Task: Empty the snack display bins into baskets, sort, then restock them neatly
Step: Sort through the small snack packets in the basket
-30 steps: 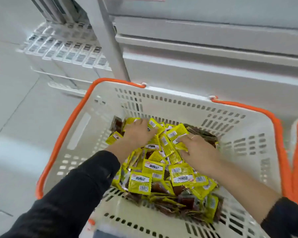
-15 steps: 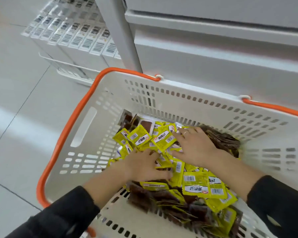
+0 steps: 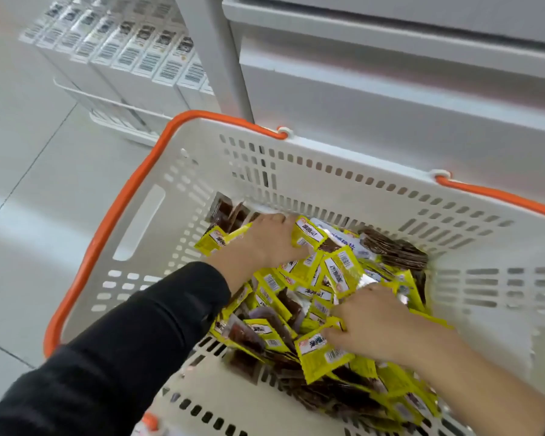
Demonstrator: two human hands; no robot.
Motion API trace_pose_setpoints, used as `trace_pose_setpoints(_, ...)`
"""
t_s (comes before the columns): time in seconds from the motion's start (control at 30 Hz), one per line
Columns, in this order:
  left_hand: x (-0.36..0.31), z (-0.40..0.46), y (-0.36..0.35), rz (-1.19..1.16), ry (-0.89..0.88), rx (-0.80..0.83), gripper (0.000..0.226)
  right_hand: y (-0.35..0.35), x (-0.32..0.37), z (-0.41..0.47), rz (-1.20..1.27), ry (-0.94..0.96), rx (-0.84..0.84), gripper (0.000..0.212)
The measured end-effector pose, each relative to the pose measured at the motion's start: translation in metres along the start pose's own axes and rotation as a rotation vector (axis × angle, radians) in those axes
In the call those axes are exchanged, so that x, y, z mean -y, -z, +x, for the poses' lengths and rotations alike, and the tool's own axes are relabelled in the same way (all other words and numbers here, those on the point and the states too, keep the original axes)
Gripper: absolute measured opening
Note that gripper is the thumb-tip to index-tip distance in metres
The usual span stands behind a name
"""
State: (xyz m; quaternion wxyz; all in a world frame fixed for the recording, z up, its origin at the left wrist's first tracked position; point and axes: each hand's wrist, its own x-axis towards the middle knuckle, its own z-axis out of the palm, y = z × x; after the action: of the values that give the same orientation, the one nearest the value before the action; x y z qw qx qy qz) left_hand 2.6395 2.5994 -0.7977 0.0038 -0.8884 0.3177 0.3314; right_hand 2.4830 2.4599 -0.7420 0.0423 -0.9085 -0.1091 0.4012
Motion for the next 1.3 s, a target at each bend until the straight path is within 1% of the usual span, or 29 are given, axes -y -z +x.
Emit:
trace_pose_setpoints(0.07,0.001,0.001,-0.007,-0.052,-0.023,-0.003,0.083,0.007,-0.004,-0.008,0.113,-0.035,0.031,0.053)
trace_pose_setpoints(0.1,0.001,-0.002,-0.008,-0.042,-0.046,0.016,0.082,0.011,-0.008,-0.01,0.207,-0.061,-0.004,0.048)
trace_pose_setpoints(0.13,0.001,-0.007,-0.009,-0.025,-0.07,0.044,0.082,0.017,-0.012,-0.009,0.313,-0.084,-0.09,0.042)
trace_pose_setpoints(0.17,0.0,-0.015,-0.009,-0.025,-0.084,0.065,0.082,0.022,-0.016,-0.006,0.4,-0.111,-0.21,0.037)
trace_pose_setpoints(0.2,0.001,-0.024,-0.01,-0.043,-0.09,0.071,0.08,0.026,-0.021,0.0,0.444,-0.136,-0.329,0.034)
trace_pose_setpoints(0.23,0.001,-0.034,-0.012,-0.073,-0.108,0.065,0.077,0.03,-0.025,0.007,0.454,-0.154,-0.422,0.036)
trace_pose_setpoints(0.27,0.001,-0.045,-0.016,-0.1,-0.137,0.07,0.072,0.034,-0.028,0.016,0.452,-0.157,-0.481,0.04)
trace_pose_setpoints(0.3,0.001,-0.056,-0.02,-0.133,-0.159,0.1,0.068,0.037,-0.03,0.025,0.436,-0.148,-0.5,0.044)
trace_pose_setpoints(0.37,-0.003,-0.079,-0.031,-0.191,-0.157,0.193,0.068,0.039,-0.029,0.044,0.409,-0.123,-0.434,0.049)
trace_pose_setpoints(0.43,-0.01,-0.095,-0.036,-0.098,-0.182,0.228,0.067,0.035,-0.025,0.058,0.359,-0.119,-0.342,0.047)
trace_pose_setpoints(0.47,-0.01,-0.099,-0.034,-0.078,-0.178,0.227,0.059,0.03,-0.021,0.061,0.327,-0.12,-0.338,0.044)
trace_pose_setpoints(0.5,-0.01,-0.101,-0.03,-0.123,-0.157,0.233,0.045,0.025,-0.017,0.062,0.319,-0.127,-0.358,0.041)
trace_pose_setpoints(0.53,-0.008,-0.102,-0.024,-0.217,-0.133,0.223,0.036,0.021,-0.013,0.061,0.341,-0.139,-0.382,0.041)
trace_pose_setpoints(0.6,-0.002,-0.103,-0.014,-0.369,-0.081,0.102,0.036,0.013,-0.01,0.058,0.374,-0.176,-0.435,0.043)
trace_pose_setpoints(0.67,0.008,-0.103,-0.006,-0.447,0.011,-0.126,0.028,0.008,-0.015,0.055,0.354,-0.217,-0.487,0.044)
trace_pose_setpoints(0.73,0.024,-0.099,0.0,-0.436,0.123,-0.358,0.029,0.008,-0.024,0.058,0.35,-0.228,-0.485,0.046)
trace_pose_setpoints(0.77,0.034,-0.095,0.002,-0.384,0.164,-0.405,0.034,0.008,-0.026,0.059,0.343,-0.229,-0.456,0.047)
trace_pose_setpoints(0.8,0.046,-0.089,0.004,-0.323,0.201,-0.398,0.041,0.009,-0.028,0.061,0.337,-0.234,-0.424,0.048)
trace_pose_setpoints(0.87,0.065,-0.082,0.003,-0.256,0.254,-0.271,0.052,0.013,-0.027,0.064,0.375,-0.273,-0.38,0.05)
trace_pose_setpoints(0.9,0.07,-0.079,0.0,-0.232,0.258,-0.207,0.053,0.015,-0.028,0.064,0.408,-0.294,-0.376,0.051)
trace_pose_setpoints(0.97,0.067,-0.079,-0.003,-0.183,0.227,-0.128,0.052,0.019,-0.029,0.061,0.398,-0.303,-0.395,0.047)
trace_pose_setpoints(1.03,0.056,-0.084,-0.008,-0.179,0.197,-0.037,0.068,0.021,-0.029,0.055,0.312,-0.279,-0.451,0.04)
trace_pose_setpoints(1.07,0.05,-0.088,-0.012,-0.158,0.191,0.011,0.072,0.022,-0.027,0.051,0.274,-0.265,-0.487,0.037)
trace_pose_setpoints(1.17,0.04,-0.094,-0.017,-0.108,0.18,0.121,0.071,0.022,-0.022,0.043,0.207,-0.196,-0.58,0.037)
trace_pose_setpoints(1.23,0.04,-0.1,-0.013,-0.129,0.189,0.187,0.069,0.024,-0.021,0.038,0.233,-0.12,-0.597,0.042)
trace_pose_setpoints(1.3,0.045,-0.111,-0.007,-0.209,0.178,0.21,0.065,0.024,-0.019,0.033,0.299,-0.075,-0.584,0.046)
